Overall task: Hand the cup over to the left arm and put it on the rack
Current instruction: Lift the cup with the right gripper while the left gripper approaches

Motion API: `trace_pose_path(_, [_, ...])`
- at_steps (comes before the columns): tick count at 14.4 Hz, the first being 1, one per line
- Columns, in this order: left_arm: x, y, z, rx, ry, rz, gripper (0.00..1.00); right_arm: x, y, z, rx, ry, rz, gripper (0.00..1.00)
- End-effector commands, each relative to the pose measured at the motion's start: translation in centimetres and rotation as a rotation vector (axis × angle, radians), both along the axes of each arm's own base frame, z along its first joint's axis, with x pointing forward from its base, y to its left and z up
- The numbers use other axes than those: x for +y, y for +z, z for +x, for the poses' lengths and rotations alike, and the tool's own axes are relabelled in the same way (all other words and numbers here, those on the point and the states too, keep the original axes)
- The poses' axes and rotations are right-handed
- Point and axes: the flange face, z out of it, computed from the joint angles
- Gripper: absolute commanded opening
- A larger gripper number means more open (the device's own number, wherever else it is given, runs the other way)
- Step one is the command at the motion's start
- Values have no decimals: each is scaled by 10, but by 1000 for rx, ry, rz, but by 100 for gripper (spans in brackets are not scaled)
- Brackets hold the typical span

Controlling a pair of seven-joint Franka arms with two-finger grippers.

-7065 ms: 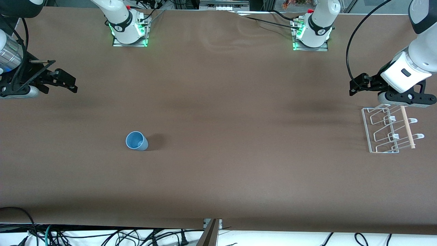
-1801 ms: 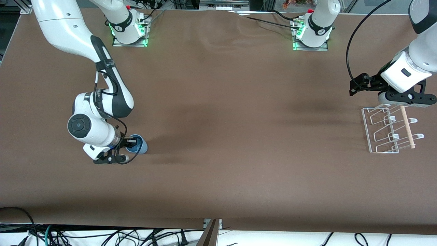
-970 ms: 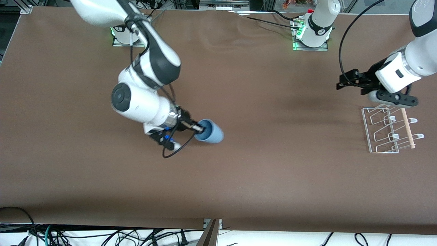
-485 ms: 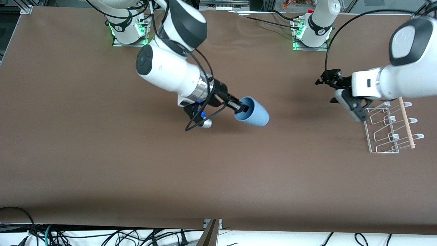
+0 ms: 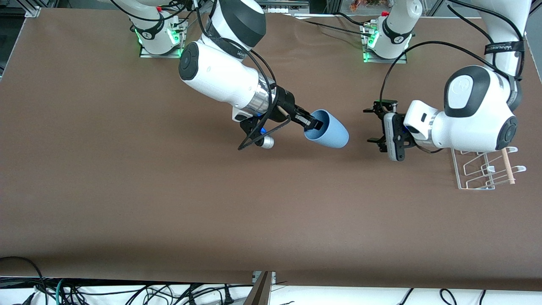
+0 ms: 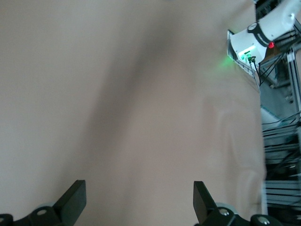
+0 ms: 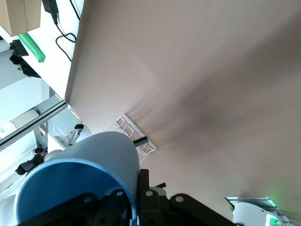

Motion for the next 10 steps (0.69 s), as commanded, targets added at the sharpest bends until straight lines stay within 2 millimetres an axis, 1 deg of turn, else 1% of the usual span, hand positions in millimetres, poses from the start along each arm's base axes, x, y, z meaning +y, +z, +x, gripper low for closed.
trace_pose_path(1, [-5, 29, 9, -162, -74, -93, 100, 2, 4, 1, 10, -15, 29, 0])
trace_pose_path(2, [-8, 42, 17, -237, -92, -110, 100, 2, 4, 1, 8, -14, 29, 0])
trace_pose_path(4, [-19, 54, 25, -300, -41, -177, 100, 2, 4, 1, 7, -13, 29, 0])
trace_pose_path(6, [-18, 62, 34, -389, -29, -188, 100, 3, 3, 2, 9, -13, 28, 0])
trace_pose_path(7, [-34, 66, 33, -417, -31, -210, 100, 3, 3, 2, 9, -13, 28, 0])
trace_pose_path(8, [-45, 67, 32, -434, -29, -221, 100, 3, 3, 2, 9, -13, 28, 0])
trace_pose_path(10, [-48, 66, 35, -451, -19, -222, 100, 3, 3, 2, 9, -13, 28, 0])
